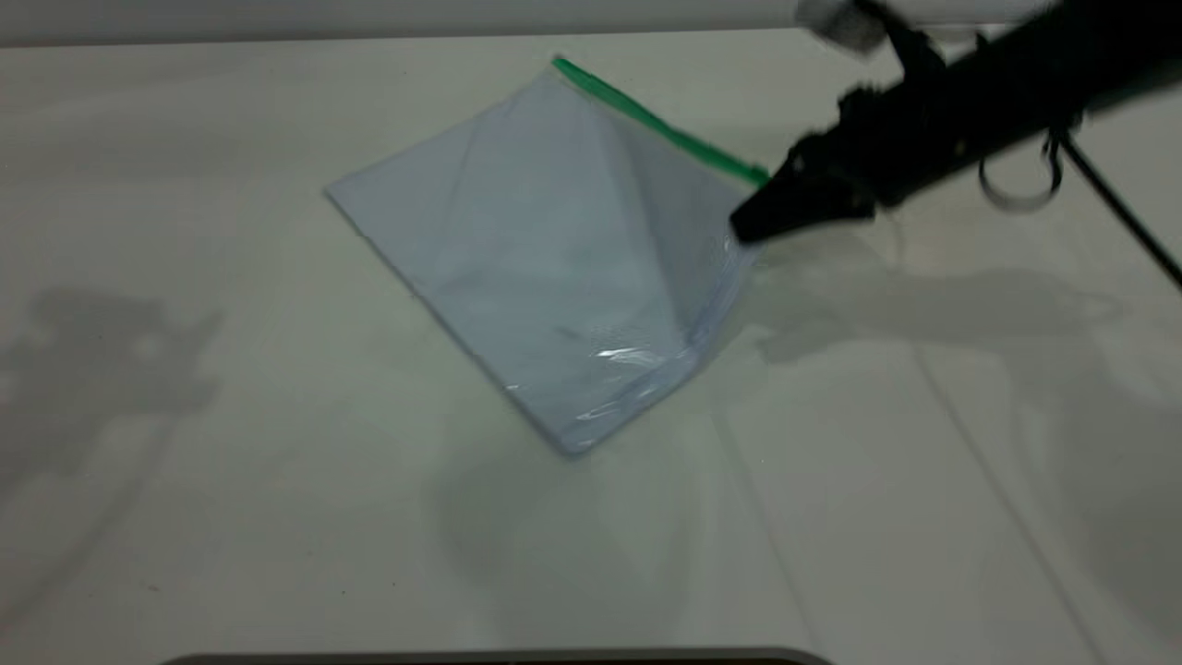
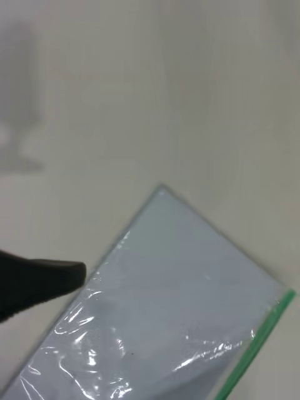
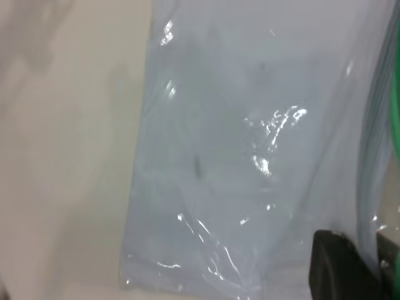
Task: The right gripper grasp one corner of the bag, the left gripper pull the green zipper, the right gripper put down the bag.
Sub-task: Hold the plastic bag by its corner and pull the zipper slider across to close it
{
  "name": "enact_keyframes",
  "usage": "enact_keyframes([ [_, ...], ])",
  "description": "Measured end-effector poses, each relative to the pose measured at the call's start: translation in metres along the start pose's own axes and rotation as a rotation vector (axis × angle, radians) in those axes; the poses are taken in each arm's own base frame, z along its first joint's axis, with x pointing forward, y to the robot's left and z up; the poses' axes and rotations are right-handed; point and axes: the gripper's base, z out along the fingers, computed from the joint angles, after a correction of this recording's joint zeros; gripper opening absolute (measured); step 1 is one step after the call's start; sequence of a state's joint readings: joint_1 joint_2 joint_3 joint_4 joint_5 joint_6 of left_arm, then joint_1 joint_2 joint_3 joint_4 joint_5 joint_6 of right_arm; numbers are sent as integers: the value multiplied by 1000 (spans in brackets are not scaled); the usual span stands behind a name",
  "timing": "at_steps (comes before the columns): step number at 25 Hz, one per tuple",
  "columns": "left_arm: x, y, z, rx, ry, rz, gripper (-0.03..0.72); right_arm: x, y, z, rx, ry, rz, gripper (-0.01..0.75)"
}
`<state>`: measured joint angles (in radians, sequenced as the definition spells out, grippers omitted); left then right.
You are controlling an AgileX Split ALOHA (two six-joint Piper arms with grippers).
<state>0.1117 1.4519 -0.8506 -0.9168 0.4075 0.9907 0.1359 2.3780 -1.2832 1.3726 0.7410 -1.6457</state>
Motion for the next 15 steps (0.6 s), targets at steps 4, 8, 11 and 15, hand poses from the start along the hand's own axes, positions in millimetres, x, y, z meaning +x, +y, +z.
enact_keyframes([
  [4,2,-10,21,62,21,35,520,-29,0,-7,17,54,-171,34],
  [8,-1,-26,50,115,51,97,520,-49,9,-10,-23,143,-317,34],
  [11,-11,-38,73,145,64,155,520,-57,19,-11,-86,182,-362,34],
  [15,-24,-52,110,183,78,225,520,-61,24,-14,-146,197,-394,34],
])
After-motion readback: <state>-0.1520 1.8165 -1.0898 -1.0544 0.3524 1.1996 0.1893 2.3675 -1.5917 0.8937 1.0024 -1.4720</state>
